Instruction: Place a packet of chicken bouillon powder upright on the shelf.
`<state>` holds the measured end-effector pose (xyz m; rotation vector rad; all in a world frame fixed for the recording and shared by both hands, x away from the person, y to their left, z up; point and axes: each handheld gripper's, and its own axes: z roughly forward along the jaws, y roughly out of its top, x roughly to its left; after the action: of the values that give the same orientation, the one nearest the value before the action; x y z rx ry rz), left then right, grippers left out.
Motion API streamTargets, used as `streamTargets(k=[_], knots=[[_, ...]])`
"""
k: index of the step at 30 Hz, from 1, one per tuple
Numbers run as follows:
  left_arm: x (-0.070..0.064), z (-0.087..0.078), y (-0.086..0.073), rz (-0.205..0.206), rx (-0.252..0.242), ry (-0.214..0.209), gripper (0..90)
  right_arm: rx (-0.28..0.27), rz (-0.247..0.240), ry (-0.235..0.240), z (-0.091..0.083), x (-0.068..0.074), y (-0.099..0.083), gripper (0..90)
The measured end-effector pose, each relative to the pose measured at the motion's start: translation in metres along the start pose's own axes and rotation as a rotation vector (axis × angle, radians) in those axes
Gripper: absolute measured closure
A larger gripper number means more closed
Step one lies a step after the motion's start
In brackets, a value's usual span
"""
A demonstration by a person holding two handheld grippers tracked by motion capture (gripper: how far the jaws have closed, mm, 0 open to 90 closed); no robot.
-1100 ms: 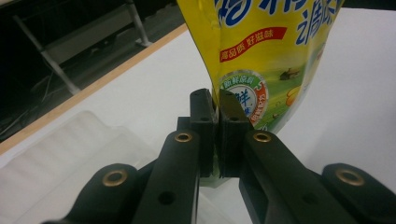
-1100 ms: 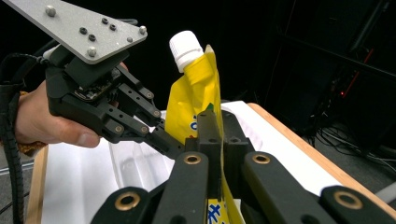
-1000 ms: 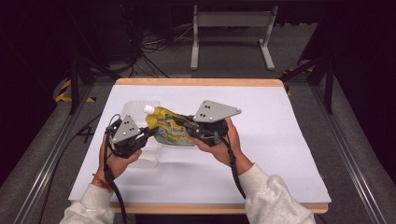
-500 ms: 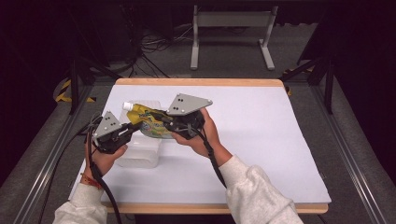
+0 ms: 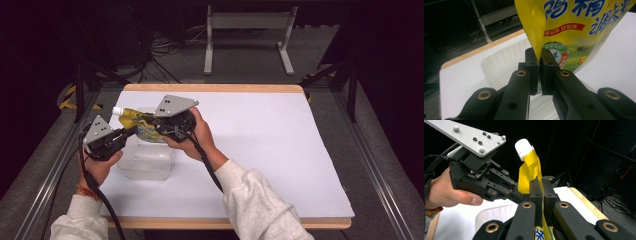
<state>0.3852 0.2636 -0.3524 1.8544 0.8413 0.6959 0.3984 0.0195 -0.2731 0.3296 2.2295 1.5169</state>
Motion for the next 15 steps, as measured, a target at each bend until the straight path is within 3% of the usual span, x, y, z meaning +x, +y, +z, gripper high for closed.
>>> streamTargets(k=[6, 15], knots=[[0.011, -0.004, -0.007, -0.029, 0.003, 0.021, 86.0, 0.003, 0.011, 0.011, 0.018, 0.001, 0.002, 89.9], [0.016, 0.002, -0.014, -0.052, 0.029, 0.032, 86.9, 0.015, 0.046, 0.021, 0.032, -0.004, -0.005, 89.8]])
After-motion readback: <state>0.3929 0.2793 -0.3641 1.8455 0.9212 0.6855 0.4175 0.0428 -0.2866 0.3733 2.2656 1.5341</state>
